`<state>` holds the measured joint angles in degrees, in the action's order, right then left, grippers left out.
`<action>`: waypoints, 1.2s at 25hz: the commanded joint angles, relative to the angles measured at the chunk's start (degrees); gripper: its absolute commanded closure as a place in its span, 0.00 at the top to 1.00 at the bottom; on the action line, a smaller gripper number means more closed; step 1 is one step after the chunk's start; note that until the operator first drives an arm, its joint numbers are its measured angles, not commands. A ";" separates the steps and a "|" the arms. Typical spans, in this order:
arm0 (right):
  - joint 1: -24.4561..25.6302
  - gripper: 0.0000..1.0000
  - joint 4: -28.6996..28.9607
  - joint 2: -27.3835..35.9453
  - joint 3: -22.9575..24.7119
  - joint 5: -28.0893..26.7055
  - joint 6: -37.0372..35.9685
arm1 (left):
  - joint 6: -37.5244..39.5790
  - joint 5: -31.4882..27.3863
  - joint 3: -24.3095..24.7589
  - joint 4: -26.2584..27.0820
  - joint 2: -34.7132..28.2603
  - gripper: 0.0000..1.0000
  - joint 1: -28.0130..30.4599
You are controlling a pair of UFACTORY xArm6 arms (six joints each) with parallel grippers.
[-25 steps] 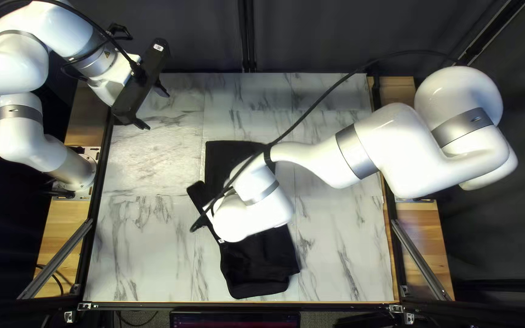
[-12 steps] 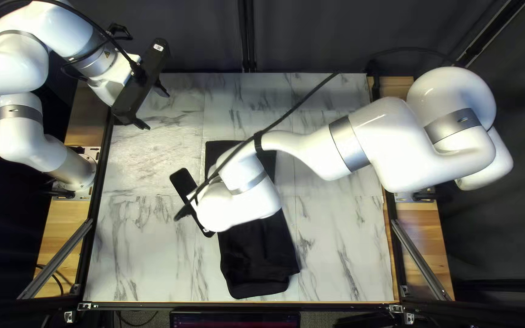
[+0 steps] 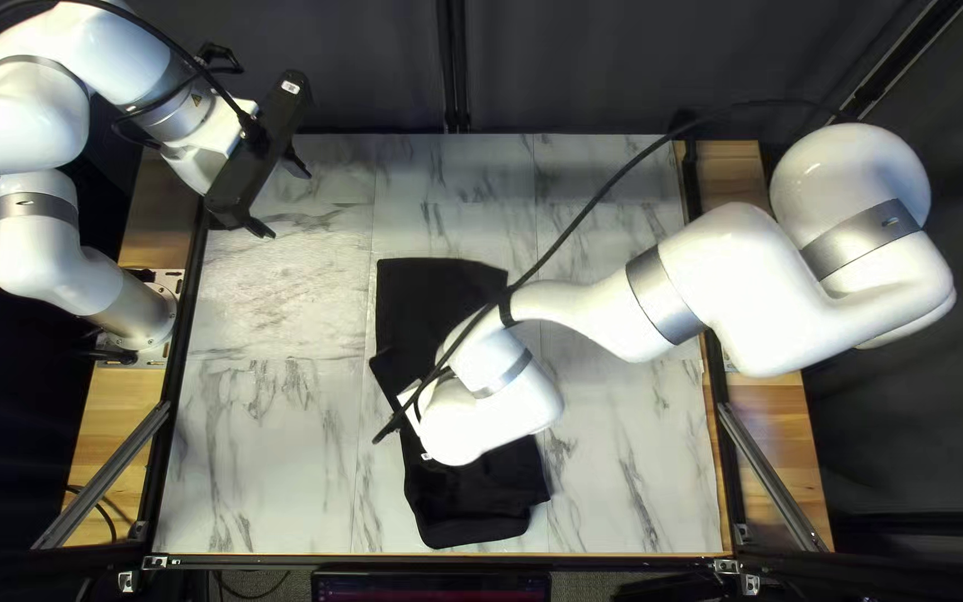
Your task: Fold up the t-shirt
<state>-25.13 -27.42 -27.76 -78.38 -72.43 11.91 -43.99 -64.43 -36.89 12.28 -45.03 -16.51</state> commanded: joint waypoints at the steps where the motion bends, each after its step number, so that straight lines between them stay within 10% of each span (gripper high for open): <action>1: -0.13 0.00 0.38 -1.91 -1.63 0.34 -0.33 | 0.00 0.00 0.00 0.00 0.00 1.00 0.00; 25: -0.14 0.00 2.36 1.64 6.74 4.40 2.47 | 0.00 0.00 0.00 0.00 0.00 1.00 0.00; 26: -0.14 0.04 2.37 1.61 6.60 4.35 2.44 | 0.00 0.00 0.00 0.00 0.00 1.00 0.00; 27: -0.17 0.65 2.31 1.79 6.77 4.45 2.50 | 0.00 0.00 0.00 0.00 0.00 1.00 0.00; 28: -0.18 0.65 2.18 2.14 7.07 4.64 2.54 | 0.00 0.00 0.00 0.00 0.00 1.00 0.00; 29: -0.18 1.00 2.13 2.35 7.26 4.74 2.55 | 0.00 0.00 0.00 0.00 0.00 1.00 0.00; 30: -0.23 1.00 2.01 2.84 7.60 4.79 2.59 | 0.00 0.00 0.00 0.00 0.00 1.00 0.00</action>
<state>-25.31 -25.23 -25.48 -71.20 -67.80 14.44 -43.99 -64.43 -36.89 12.28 -45.03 -16.51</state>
